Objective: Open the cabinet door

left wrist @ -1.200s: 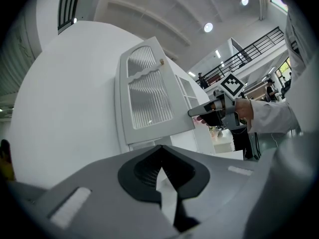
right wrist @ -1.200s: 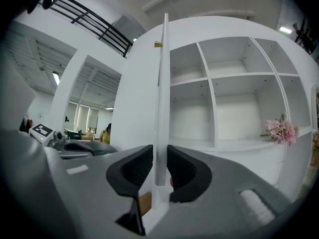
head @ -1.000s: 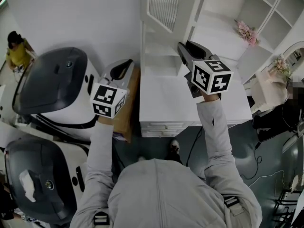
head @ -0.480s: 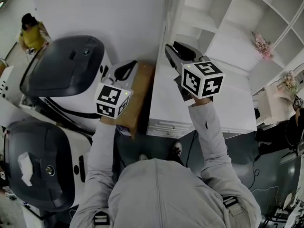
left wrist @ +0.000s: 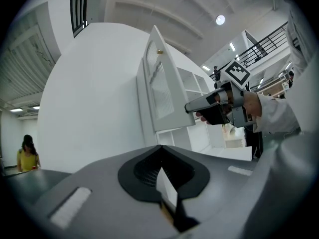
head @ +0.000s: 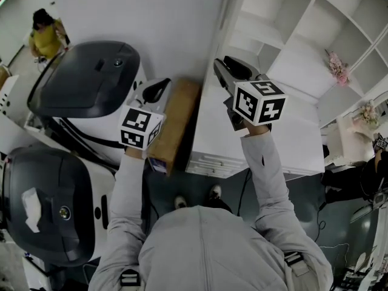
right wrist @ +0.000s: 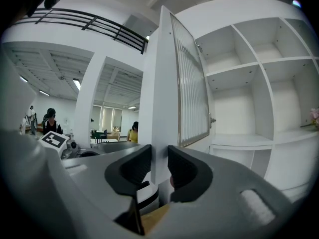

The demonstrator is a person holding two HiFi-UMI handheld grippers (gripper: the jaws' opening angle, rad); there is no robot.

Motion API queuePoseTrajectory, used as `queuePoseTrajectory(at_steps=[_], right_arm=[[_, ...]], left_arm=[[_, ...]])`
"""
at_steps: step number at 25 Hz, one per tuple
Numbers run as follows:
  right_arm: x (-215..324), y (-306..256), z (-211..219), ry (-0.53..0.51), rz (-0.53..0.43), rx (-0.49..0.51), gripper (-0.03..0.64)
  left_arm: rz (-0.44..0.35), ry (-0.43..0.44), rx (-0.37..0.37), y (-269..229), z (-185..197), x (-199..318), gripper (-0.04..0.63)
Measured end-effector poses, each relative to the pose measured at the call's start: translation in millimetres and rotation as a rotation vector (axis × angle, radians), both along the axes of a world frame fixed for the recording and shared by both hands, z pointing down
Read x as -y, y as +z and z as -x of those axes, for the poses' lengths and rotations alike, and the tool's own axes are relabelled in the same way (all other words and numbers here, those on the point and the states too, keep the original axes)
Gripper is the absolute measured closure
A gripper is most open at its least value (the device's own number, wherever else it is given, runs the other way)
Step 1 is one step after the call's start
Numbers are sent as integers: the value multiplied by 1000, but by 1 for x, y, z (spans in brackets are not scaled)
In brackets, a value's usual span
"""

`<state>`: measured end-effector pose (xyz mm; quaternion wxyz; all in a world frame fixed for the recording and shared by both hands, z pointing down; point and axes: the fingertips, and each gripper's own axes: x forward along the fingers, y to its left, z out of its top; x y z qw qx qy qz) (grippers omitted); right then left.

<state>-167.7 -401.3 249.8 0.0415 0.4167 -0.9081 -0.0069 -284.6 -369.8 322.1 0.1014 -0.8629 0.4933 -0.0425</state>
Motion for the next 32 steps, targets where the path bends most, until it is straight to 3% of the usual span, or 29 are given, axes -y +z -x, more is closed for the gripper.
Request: queuePoseTrajectory(at_steps=[8,13,18,26,32], right_arm=[[-4,1,-8,-34,-7,-14,492],[-7,6,-30,-39,-28,-58,486],[-1,1,-95,27,-36,-59,507],[8,0,-206,117,-38,-62,577],[6,12,-261,140,-29,-66,615]], left_arm=[[-30,-21,-15,-10,-9,-2,578],[-35,5,8,-21,-37,1,578],[-45,25,40,-27,-81,7,578],[-23,-52,36,-21,-116,11,578],[-26,-61,46,-22,-156,11,578]])
